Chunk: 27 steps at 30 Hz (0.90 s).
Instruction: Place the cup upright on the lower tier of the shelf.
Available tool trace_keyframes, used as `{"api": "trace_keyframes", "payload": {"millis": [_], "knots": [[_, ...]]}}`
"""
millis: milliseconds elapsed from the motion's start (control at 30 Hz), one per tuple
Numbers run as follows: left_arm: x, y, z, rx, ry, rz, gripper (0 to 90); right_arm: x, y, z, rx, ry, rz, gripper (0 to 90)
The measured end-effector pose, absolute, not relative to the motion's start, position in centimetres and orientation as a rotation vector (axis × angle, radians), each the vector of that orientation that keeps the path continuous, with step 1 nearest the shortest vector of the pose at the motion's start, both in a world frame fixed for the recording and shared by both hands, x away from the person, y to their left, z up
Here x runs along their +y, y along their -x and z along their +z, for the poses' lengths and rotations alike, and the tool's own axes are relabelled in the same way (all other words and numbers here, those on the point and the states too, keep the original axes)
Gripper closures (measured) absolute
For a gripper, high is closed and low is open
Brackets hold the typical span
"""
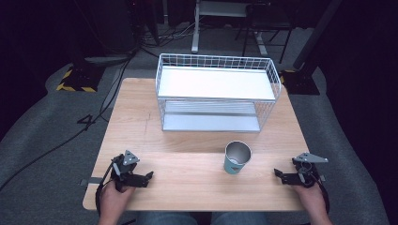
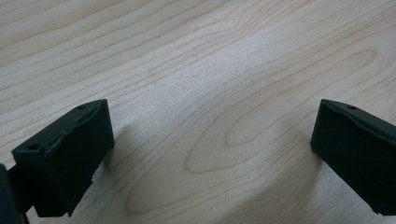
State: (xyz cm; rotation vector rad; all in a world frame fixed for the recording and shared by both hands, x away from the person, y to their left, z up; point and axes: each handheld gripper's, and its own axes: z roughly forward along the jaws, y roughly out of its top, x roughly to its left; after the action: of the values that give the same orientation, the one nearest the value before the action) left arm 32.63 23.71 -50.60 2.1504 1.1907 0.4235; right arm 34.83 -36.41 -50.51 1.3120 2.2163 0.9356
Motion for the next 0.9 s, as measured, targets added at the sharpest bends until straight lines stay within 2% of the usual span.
{"api": "trace_keyframes", "payload": {"millis": [567, 900], "knots": [[23.7, -32.7, -50.6, 1.195, -2.147, 0.425, 0.4, -36.6, -34.2, -49.5, 2.179, -1.33, 1.011, 5.3], [23.6, -32.9, -50.6, 1.206, -2.144, 0.432, 0.4, -34.1, -32.4, -47.5, 2.193, -1.188, 1.096, 5.6]]}}
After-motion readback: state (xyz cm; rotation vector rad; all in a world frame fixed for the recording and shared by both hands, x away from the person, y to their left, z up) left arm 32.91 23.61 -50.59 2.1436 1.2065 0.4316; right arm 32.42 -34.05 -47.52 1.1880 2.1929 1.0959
